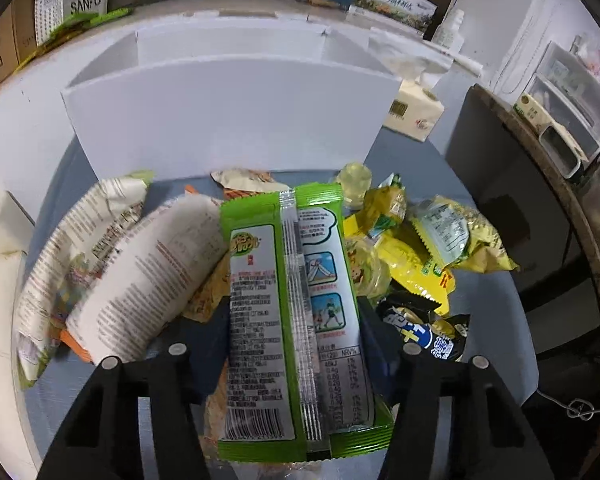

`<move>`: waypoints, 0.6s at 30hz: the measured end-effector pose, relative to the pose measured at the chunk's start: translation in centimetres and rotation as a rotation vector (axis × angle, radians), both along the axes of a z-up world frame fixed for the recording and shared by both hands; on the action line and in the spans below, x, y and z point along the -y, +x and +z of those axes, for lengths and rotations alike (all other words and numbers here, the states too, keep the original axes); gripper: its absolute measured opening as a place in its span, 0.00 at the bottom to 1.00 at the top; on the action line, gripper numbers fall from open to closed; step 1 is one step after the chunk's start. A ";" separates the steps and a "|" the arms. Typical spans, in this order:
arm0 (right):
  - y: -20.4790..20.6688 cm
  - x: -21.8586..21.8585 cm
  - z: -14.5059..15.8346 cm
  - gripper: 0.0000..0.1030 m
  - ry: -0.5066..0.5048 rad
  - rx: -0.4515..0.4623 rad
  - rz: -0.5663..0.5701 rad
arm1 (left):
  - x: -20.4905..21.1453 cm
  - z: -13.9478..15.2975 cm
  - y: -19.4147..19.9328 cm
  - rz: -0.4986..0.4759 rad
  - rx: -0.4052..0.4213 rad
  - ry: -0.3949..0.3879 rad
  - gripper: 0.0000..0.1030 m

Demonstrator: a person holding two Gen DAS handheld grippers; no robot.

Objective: Organize snacks
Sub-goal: 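Grasp green wafer pack with left tool while right tool grasps yellow chip bag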

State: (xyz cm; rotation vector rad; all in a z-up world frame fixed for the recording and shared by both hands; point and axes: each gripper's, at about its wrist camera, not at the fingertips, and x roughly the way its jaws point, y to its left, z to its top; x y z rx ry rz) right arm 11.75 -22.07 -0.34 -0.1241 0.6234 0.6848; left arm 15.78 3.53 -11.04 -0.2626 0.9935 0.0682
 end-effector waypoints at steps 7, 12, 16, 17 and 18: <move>0.7 0.5 -0.8 1.00 -0.004 -0.021 -0.015 | 0.0 4.5 -5.1 -0.017 0.190 0.032 0.60; 3.4 0.5 -1.9 1.00 -0.013 -0.057 -0.033 | 0.3 7.5 -9.3 -0.031 0.315 0.042 0.60; 7.0 -0.4 -3.4 1.00 0.000 -0.112 -0.017 | 0.2 9.5 -12.2 -0.019 0.399 0.070 0.60; 7.9 -0.7 -3.9 1.00 -0.003 -0.122 -0.010 | 0.3 9.9 -12.4 -0.016 0.417 0.067 0.60; 9.1 -1.2 -4.7 1.00 -0.020 -0.137 -0.009 | 0.1 10.2 -13.0 -0.012 0.432 0.062 0.60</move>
